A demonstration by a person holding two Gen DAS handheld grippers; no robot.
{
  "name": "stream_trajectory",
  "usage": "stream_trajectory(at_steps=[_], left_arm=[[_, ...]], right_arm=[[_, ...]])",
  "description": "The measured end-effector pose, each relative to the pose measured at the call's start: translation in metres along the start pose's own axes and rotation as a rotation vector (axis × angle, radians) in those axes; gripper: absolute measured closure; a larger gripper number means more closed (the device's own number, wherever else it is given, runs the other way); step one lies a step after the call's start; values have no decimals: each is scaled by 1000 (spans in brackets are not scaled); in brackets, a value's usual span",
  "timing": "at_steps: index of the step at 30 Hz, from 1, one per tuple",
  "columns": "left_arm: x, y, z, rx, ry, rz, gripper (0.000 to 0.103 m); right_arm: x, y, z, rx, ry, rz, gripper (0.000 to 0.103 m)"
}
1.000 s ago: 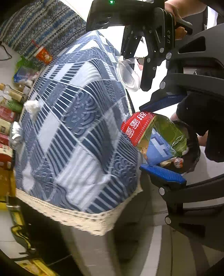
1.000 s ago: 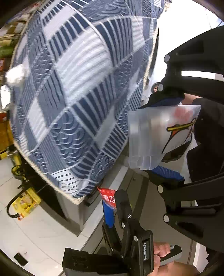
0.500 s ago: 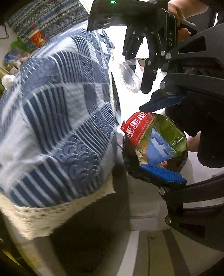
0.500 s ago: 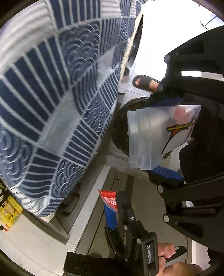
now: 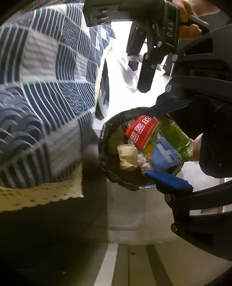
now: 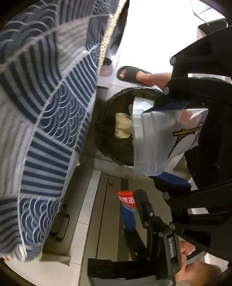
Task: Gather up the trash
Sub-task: 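Lower the left tool's snack bag and right tool's plastic bag into the black bin, then open the left tool while the right tool opens, dropping both bags into the bin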
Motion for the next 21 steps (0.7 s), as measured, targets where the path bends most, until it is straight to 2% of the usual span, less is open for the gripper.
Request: stream_trajectory(at_steps=[11, 19, 21], left_arm=[[-8, -26, 54, 33, -80, -56, 44], [-4, -21, 61, 30, -98, -55, 42], [-3, -22, 62, 28, -104, -68, 41]], right_arm=[[-1, 30, 44, 44, -63, 144, 44], [6, 32, 49, 60, -73, 162, 44], [9, 34, 47, 69, -69, 176, 41]])
Point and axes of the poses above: each gripper's, at about its wrist camera, not at the fingertips, and z roughly the way its jaws point, y to its right, x to its top, the point moved 4 cm from there along z, roughly the way its jaws point, and after that the axes turned 5 degrees about -z, right-handed, at the moved point
